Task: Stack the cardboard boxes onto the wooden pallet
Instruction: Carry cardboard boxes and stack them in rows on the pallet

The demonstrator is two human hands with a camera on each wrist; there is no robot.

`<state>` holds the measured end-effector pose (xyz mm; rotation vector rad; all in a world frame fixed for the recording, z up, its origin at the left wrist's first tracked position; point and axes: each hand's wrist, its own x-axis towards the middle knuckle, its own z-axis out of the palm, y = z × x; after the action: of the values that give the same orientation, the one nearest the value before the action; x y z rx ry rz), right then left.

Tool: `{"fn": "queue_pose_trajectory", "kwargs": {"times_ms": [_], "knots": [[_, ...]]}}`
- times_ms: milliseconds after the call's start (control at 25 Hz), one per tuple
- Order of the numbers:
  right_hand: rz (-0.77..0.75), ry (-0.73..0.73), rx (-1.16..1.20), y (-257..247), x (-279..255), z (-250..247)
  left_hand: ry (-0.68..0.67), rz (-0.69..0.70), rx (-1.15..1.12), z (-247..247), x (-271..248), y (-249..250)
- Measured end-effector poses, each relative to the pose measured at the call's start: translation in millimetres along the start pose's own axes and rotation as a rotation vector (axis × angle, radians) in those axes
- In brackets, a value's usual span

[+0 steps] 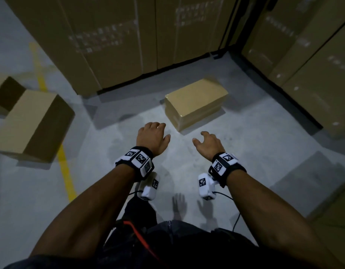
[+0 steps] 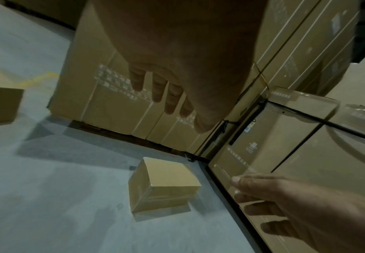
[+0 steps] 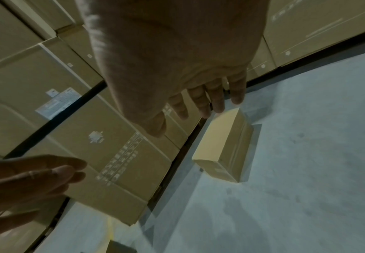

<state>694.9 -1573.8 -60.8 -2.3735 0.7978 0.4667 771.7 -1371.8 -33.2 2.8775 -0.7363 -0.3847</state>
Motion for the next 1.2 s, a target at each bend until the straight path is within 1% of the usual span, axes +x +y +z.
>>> {"fn": "queue_pose_trajectory", "kwargs": {"times_ms": [80, 200, 360, 520, 600, 760, 800, 880, 960, 1040, 1120, 1200], "knots": [[0.070, 0.040, 0.053, -27.5, 33.7, -5.0, -0.027, 0.067, 0.002, -13.4, 52.4, -21.2], [0.175, 0.076, 0.139, -66.0, 69.4, -19.1, -0.056, 0.168, 0.015, -39.2, 122.4, -41.1], [0.296, 0.143, 0.257, -82.5, 111.5, -39.8, -0.094, 0.294, 0.030, -60.3, 199.6, -37.4], [0.389, 0.204, 0.365, -78.0, 167.3, -58.0, -0.155, 0.390, 0.083, -62.8, 281.5, -20.3], [0.418, 0.226, 0.414, -69.9, 210.7, -66.7, -0.172, 0.423, 0.108, -56.9, 333.0, -8.0], [0.469, 0.173, 0.449, -60.8, 293.1, -85.3, -0.235, 0.443, 0.164, -44.3, 421.3, 15.8], [0.489, 0.158, 0.468, -60.5, 308.2, -90.8, -0.262, 0.442, 0.177, -43.3, 439.9, 21.8], [0.515, 0.142, 0.501, -60.7, 335.1, -103.0, -0.269, 0.470, 0.197, -41.3, 476.9, 32.7], [0.554, 0.151, 0.539, -56.8, 355.8, -113.0, -0.319, 0.465, 0.181, -40.3, 513.4, 43.3], [0.602, 0.159, 0.582, -55.4, 373.1, -114.8, -0.344, 0.475, 0.175, -35.6, 546.9, 51.3], [0.631, 0.216, 0.623, -50.4, 395.5, -110.0, -0.369, 0.473, 0.153, -25.9, 583.8, 57.3], [0.686, 0.237, 0.647, -44.9, 431.8, -96.4, -0.390, 0.479, 0.126, -3.9, 626.9, 58.2]]}}
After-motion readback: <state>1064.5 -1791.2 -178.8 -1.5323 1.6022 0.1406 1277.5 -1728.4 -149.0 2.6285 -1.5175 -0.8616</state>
